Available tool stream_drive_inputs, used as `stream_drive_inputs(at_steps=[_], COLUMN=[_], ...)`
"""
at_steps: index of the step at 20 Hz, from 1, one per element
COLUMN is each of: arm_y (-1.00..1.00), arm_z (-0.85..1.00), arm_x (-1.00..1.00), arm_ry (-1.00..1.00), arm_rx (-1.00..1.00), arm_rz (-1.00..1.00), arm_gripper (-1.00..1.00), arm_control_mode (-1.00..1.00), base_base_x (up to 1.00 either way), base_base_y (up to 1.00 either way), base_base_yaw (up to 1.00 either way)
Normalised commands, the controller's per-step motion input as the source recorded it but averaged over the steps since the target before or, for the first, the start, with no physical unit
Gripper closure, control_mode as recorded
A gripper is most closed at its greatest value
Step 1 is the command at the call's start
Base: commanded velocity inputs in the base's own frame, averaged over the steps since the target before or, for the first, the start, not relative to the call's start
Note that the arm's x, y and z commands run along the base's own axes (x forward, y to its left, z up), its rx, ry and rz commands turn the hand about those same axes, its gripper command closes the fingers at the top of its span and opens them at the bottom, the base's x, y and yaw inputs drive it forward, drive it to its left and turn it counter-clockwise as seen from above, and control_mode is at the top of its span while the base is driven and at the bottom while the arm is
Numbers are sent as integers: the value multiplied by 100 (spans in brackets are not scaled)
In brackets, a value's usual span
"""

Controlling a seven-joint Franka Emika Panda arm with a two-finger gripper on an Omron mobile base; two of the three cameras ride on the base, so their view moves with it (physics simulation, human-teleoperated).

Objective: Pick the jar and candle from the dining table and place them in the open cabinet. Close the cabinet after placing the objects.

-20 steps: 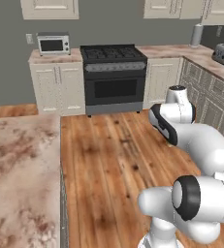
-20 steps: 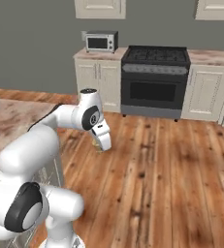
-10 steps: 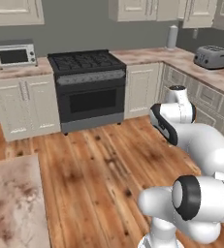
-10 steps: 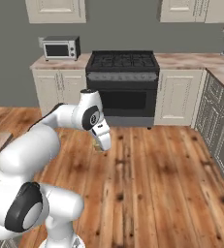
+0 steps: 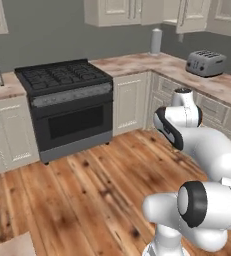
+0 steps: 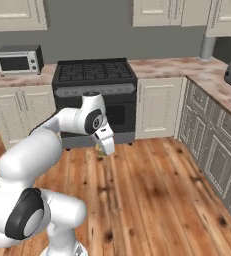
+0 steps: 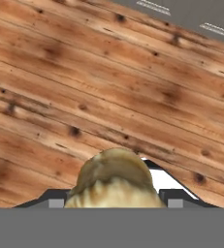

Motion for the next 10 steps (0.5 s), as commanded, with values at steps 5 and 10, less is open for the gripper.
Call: stream_drive_inputs(at_steps=[5,10], arm_y=[0,0], arm_z=[0,0], arm_x=[0,0], arm_ry=[0,0], arm_rx=[0,0], arm_rz=[0,0], arm_gripper=[100,100], arm_control_mode=[100,100], base_base_x=[100,100], base_base_y=[31,36], base_base_yaw=[-33,-32])
